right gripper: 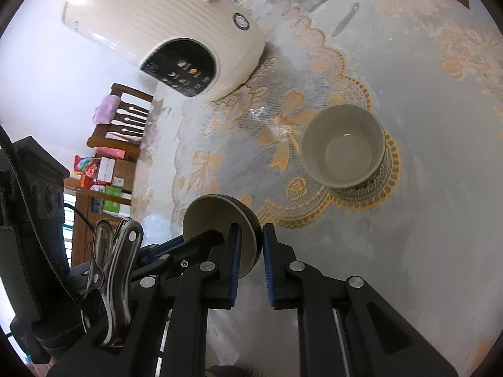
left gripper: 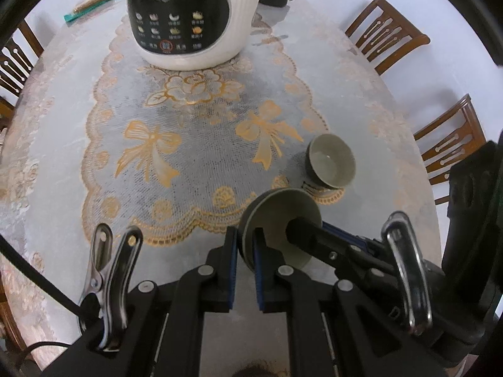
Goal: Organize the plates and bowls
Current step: 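Lift the bowl with the left gripper and carry it to the bowl stack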
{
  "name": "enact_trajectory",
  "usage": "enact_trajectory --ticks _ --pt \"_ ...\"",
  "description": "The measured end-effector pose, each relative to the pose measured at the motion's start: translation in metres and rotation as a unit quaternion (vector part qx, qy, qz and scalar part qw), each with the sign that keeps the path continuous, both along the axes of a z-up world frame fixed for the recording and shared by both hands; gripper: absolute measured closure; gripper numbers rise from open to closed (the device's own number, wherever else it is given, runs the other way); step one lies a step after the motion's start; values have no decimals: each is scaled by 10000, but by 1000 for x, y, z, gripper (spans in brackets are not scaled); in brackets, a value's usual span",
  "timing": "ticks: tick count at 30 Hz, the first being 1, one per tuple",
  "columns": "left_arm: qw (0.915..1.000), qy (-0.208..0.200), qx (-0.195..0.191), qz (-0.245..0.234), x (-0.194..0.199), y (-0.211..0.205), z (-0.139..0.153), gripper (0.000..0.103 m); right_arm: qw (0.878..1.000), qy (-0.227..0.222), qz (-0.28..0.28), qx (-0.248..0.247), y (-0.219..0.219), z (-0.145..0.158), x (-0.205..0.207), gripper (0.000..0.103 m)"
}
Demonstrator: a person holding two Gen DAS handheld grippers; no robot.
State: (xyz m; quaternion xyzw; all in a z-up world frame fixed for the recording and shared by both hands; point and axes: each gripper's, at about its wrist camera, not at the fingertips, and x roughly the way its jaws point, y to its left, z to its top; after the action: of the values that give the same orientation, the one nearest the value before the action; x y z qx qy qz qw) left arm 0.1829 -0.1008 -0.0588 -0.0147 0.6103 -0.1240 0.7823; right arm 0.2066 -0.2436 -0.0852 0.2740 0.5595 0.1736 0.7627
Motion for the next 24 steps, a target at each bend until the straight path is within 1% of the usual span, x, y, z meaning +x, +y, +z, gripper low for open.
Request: enact_trajectory --ticks 5,8,14,18,24 --pt "9997 -81 25 227 -24 5 18 95 9998 -39 122 119 0 13 -15 87" --pt "9993 -135 23 359 -41 9 25 95 9994 -140 316 101 4 24 -29 87" --pt "9977 -191 18 656 -78 17 35 95 9978 -86 627 185 12 33 -54 87" --pt "9961 -137 3 870 -102 22 40 95 9962 -117 850 153 17 41 -70 87" --pt "9940 -131 46 1081 -131 27 41 95 9936 -31 1117 159 26 41 -92 87"
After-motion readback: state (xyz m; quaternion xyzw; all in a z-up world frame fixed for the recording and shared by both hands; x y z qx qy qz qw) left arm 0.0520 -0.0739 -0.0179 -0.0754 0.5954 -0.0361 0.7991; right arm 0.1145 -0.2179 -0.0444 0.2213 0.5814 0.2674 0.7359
